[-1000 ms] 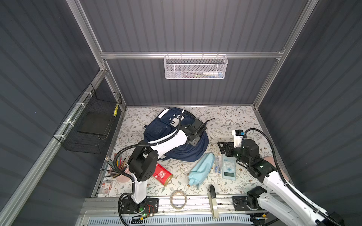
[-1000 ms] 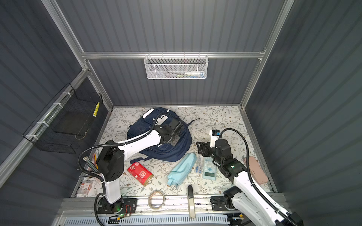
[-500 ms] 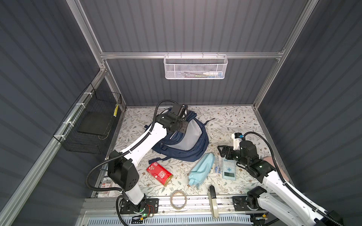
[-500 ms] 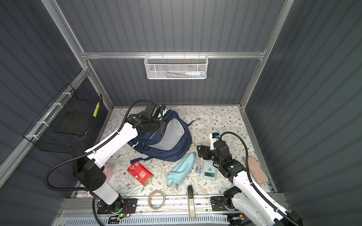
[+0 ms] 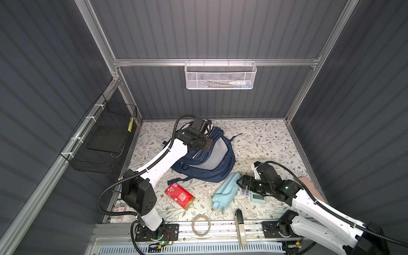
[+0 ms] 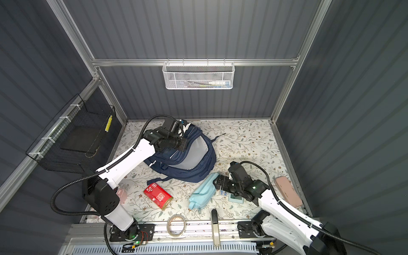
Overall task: Pack books, pencil case, and school supplies into a backpack
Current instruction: Pick up the pencil pouch from the bottom-center of the table.
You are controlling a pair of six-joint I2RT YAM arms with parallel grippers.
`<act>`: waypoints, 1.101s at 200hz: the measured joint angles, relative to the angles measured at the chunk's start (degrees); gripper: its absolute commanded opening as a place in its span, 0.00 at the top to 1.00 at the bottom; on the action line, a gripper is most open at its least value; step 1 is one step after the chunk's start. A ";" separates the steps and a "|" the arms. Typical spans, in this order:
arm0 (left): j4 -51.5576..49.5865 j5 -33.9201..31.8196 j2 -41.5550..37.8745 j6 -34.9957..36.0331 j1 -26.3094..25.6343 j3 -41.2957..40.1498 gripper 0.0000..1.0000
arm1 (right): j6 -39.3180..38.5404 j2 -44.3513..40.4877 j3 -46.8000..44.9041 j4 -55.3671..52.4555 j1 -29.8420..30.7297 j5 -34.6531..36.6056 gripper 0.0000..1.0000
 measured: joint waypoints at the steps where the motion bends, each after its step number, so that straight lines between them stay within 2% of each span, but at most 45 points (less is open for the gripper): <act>1: 0.02 0.00 0.00 0.00 0.00 0.00 1.00 | 0.09 0.20 0.04 0.02 0.15 -0.02 0.13; 35: 0.55 0.87 0.00 -0.39 0.00 -0.63 1.00 | 5.70 7.28 2.21 1.29 4.13 0.09 0.26; 85: 1.03 1.68 0.00 -0.42 0.00 -1.33 1.00 | 8.59 15.15 2.93 3.96 4.39 1.88 0.45; 96: 1.05 1.86 0.00 -0.42 0.02 -1.38 1.00 | 8.28 17.14 3.52 4.70 4.39 1.75 0.55; 109: 1.07 1.88 0.00 -0.44 0.02 -1.40 1.00 | 8.26 18.62 3.72 6.40 4.39 1.51 0.72; 120: 1.18 1.90 0.00 -0.48 0.02 -1.46 1.00 | 8.66 19.23 3.76 7.28 4.39 1.36 0.80; 173: 1.81 2.47 0.00 -1.05 0.02 -1.95 1.00 | 9.90 15.74 3.74 7.72 4.52 1.57 0.88; 220: 1.81 2.78 -0.02 -1.07 0.11 -1.99 1.00 | 9.77 3.89 6.03 2.36 6.97 4.94 0.91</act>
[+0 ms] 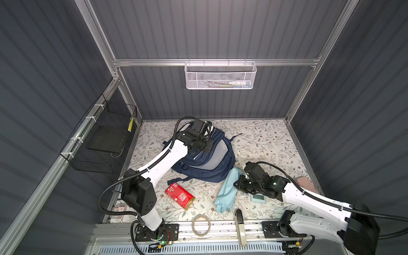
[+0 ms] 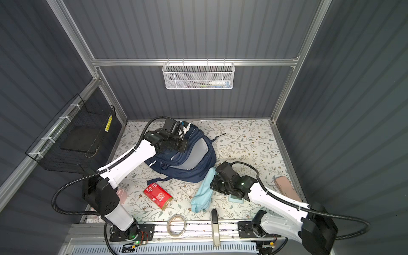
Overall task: Pack books, pencil case, and school supplies into a backpack
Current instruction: Pick up the pencil pouch from the bottom-center of the table, then place the pencil pouch in the student bag.
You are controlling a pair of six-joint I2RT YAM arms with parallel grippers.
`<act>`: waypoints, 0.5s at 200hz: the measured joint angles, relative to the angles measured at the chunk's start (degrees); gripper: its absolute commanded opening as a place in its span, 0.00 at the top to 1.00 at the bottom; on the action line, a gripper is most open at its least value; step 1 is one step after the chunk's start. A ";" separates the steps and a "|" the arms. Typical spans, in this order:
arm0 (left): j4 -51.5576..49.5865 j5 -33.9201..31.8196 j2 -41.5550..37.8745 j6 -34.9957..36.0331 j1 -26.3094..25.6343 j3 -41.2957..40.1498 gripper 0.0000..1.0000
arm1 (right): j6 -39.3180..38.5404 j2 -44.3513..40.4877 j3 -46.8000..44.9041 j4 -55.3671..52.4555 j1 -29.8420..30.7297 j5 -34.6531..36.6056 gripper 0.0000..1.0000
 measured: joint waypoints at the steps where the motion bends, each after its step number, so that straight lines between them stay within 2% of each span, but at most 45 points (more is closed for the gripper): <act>1: 0.00 0.02 0.00 0.00 0.00 0.02 1.00 | -0.02 -0.20 0.07 -0.02 0.00 0.04 0.91; 24: 0.00 0.42 0.00 -0.35 0.02 0.00 1.00 | -1.55 -4.37 2.56 -0.44 -0.66 1.16 0.92; 47: -0.13 0.98 0.00 -0.68 0.17 0.09 1.00 | -4.20 -4.11 3.41 3.21 -4.11 -0.48 0.93; 76: -3.04 0.94 0.02 -0.81 0.24 2.89 1.00 | -7.41 2.82 4.11 12.61 -11.93 -5.53 0.92; 100: -6.03 1.07 0.02 -0.81 0.26 7.02 1.00 | -10.45 11.50 10.54 14.88 -14.40 -6.27 0.92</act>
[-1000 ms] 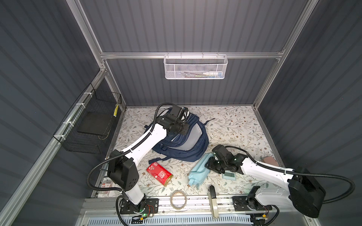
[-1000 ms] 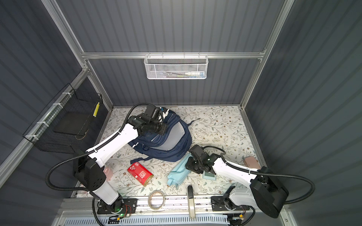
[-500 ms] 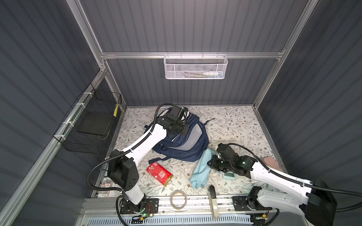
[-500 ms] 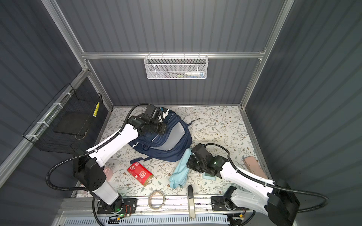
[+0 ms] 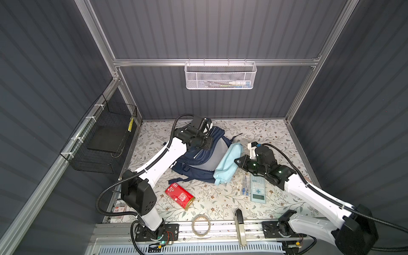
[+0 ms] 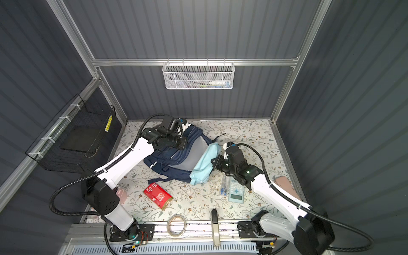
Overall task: Pack books, pencil case, and school supplies into a backpack
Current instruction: Place the pencil pouch in the student bag.
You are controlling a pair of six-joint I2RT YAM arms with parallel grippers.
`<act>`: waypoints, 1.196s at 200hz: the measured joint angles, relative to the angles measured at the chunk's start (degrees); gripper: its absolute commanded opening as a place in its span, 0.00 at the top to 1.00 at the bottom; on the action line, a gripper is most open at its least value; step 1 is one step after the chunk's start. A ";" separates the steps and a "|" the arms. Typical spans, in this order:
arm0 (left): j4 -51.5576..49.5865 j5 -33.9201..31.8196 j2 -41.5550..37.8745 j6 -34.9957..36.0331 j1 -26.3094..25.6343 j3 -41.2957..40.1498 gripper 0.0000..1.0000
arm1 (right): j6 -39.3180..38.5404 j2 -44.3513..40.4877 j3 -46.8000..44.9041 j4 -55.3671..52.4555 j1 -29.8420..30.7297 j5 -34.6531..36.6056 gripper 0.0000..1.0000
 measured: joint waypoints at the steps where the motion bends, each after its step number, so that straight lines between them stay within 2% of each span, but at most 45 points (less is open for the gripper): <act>1: -0.04 0.02 0.00 0.00 0.00 0.09 1.00 | -0.11 0.50 0.42 0.37 -0.07 -0.09 0.92; 51: -1.99 1.64 0.00 0.02 0.02 1.86 1.00 | 1.90 17.33 9.88 16.55 -1.62 -3.80 0.92; 98: -4.37 1.46 0.46 0.02 0.87 6.34 1.00 | 8.57 31.78 14.25 26.93 0.57 -1.77 0.92; 139: -6.78 1.64 3.89 0.07 1.03 12.76 1.00 | 12.33 41.22 23.26 30.60 5.68 2.91 0.92; 185: -6.82 0.90 3.98 0.07 1.44 12.81 1.00 | 15.02 52.28 34.88 30.91 8.87 7.13 0.90; 239: -5.53 -1.49 3.76 0.00 2.86 11.58 1.00 | 15.45 57.27 42.03 28.85 9.57 7.87 0.89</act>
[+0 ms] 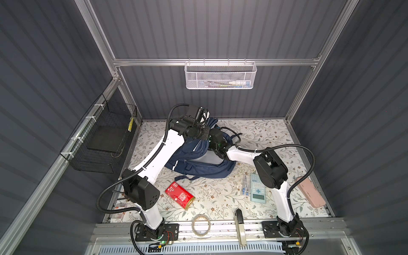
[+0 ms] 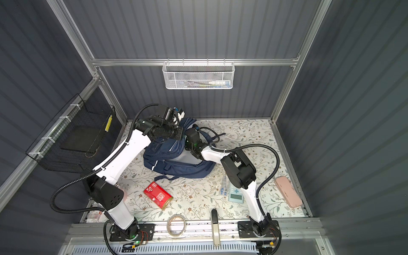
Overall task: Pack books, pencil case, and school supplies into a backpack
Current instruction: Place the pencil pouch in the student bag, then pick up the compass set at the center of the table.
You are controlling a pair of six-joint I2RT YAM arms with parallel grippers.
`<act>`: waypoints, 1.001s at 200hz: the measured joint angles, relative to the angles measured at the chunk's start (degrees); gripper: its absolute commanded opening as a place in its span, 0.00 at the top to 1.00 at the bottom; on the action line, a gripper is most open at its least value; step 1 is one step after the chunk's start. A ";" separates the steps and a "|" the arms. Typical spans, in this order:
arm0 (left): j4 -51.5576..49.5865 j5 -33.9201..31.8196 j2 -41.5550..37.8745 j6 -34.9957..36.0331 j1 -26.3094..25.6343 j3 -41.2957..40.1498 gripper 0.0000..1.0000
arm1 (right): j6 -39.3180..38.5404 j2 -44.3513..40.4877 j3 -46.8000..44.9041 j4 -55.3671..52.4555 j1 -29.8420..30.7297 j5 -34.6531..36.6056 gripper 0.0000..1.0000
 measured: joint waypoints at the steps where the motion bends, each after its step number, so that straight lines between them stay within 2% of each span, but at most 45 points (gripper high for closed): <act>1: 0.00 0.00 0.00 0.00 0.00 0.00 1.00 | 0.00 0.04 0.02 -0.02 0.00 -0.02 0.89; 18: 0.37 -0.50 -0.33 0.00 0.09 -0.42 1.00 | 0.04 0.61 0.81 -0.13 0.07 0.00 0.86; 26: 0.44 -0.70 -0.57 -0.02 0.13 -0.66 1.00 | 0.20 0.74 1.01 -0.20 0.13 0.07 0.82; 36: 0.48 -0.76 -1.03 -0.04 0.13 -0.96 1.00 | 0.07 0.79 1.05 -0.13 0.24 0.02 0.70; 49: 0.44 -0.81 -1.60 -0.04 0.13 -1.14 1.00 | 0.44 0.76 1.05 0.35 0.33 -0.26 0.48; 77: 2.27 -2.23 -3.89 -0.50 -0.09 -4.37 1.00 | -2.03 -1.44 -2.49 0.13 -0.31 -3.80 0.30; 109: 6.54 -3.37 -7.69 -1.86 -1.05 -11.54 1.00 | -4.90 -10.47 -13.20 -3.10 -3.78 -10.10 0.21; 144: 9.11 -3.32 -7.89 -2.95 -1.16 -13.49 1.00 | -9.62 -24.00 -22.10 -12.57 -10.36 -15.45 0.15; 176: 10.38 -1.90 -8.07 -4.00 -1.16 -14.58 1.00 | -17.16 -35.04 -25.51 -25.81 -10.86 -17.92 0.10; 200: 12.13 0.63 -8.76 -4.92 -1.16 -17.16 1.00 | -21.75 -44.72 -31.28 -35.32 -11.02 -16.81 0.08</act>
